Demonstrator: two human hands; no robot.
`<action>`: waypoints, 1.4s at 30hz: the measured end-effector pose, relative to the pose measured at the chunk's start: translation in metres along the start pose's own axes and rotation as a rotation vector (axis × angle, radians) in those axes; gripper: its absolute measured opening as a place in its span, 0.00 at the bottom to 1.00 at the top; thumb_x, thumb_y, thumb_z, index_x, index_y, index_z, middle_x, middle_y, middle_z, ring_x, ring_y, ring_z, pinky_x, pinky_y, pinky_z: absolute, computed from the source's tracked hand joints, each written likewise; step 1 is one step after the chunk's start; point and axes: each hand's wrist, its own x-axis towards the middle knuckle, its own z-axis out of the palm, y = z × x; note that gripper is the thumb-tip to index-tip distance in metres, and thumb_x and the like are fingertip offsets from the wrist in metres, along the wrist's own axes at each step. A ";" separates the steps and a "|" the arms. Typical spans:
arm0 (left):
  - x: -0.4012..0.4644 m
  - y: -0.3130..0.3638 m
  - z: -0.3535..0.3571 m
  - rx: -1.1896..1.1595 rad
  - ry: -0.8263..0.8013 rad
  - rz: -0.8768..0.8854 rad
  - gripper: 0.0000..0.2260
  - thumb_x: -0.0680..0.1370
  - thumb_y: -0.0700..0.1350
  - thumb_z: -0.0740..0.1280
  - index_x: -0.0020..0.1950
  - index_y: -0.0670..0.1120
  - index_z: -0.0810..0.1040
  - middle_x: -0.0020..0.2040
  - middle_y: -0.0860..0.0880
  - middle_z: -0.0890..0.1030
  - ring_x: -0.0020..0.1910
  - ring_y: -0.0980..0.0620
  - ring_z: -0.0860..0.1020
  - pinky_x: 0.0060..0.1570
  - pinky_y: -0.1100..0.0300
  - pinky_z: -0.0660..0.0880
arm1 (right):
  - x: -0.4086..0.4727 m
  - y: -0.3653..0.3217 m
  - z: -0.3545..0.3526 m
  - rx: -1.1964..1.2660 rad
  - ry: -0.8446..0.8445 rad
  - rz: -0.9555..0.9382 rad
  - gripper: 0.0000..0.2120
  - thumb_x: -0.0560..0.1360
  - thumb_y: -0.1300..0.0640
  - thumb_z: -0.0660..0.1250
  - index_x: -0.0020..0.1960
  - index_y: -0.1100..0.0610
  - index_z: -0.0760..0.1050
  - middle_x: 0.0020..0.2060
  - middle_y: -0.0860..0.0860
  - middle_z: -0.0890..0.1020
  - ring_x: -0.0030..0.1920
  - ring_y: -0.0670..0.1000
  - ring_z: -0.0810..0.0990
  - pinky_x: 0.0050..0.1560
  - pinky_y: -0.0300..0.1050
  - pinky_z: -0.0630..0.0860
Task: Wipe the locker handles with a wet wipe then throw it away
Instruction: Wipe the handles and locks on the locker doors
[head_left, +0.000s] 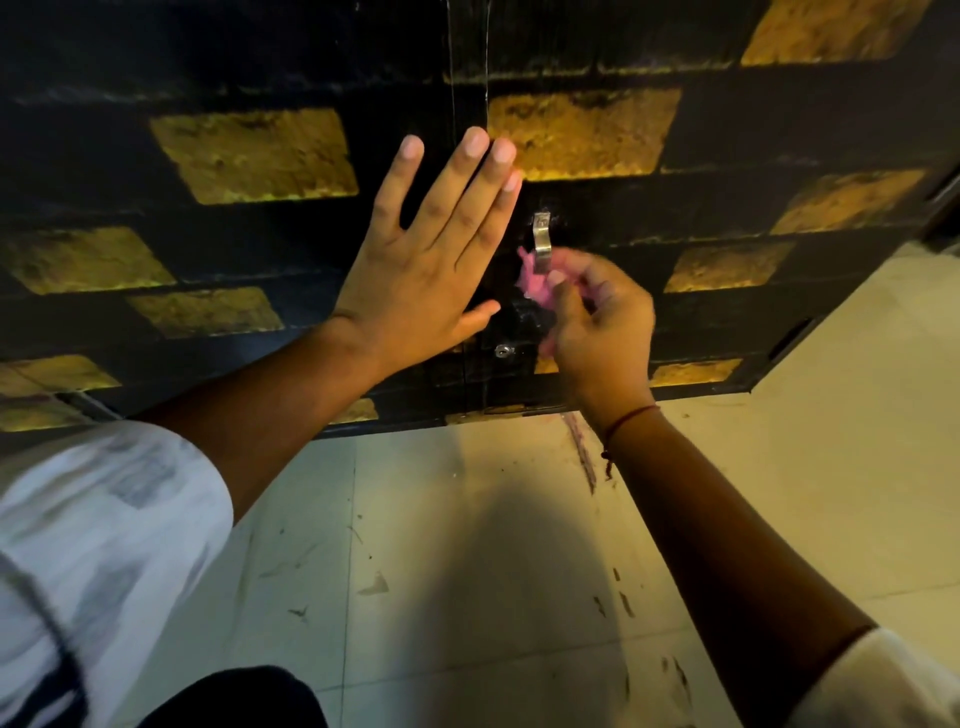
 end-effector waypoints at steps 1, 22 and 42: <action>0.000 0.000 0.000 0.009 0.000 0.003 0.48 0.78 0.70 0.57 0.83 0.36 0.45 0.82 0.37 0.51 0.81 0.38 0.57 0.74 0.36 0.50 | 0.002 -0.004 0.001 0.024 0.096 -0.031 0.11 0.82 0.60 0.63 0.63 0.56 0.78 0.53 0.49 0.83 0.40 0.49 0.84 0.40 0.50 0.83; -0.003 0.000 0.002 0.017 0.014 0.027 0.48 0.78 0.69 0.57 0.83 0.36 0.45 0.83 0.38 0.54 0.81 0.39 0.56 0.75 0.36 0.51 | 0.009 0.025 -0.010 -0.758 0.032 -0.291 0.08 0.77 0.51 0.60 0.45 0.53 0.73 0.37 0.45 0.72 0.40 0.49 0.72 0.33 0.45 0.67; -0.040 -0.009 0.014 -0.230 -0.060 -0.004 0.45 0.80 0.61 0.64 0.83 0.37 0.44 0.82 0.37 0.47 0.81 0.37 0.47 0.79 0.39 0.40 | -0.015 0.022 0.009 -0.594 0.113 -0.195 0.06 0.76 0.51 0.69 0.47 0.53 0.81 0.44 0.48 0.75 0.39 0.44 0.73 0.35 0.38 0.69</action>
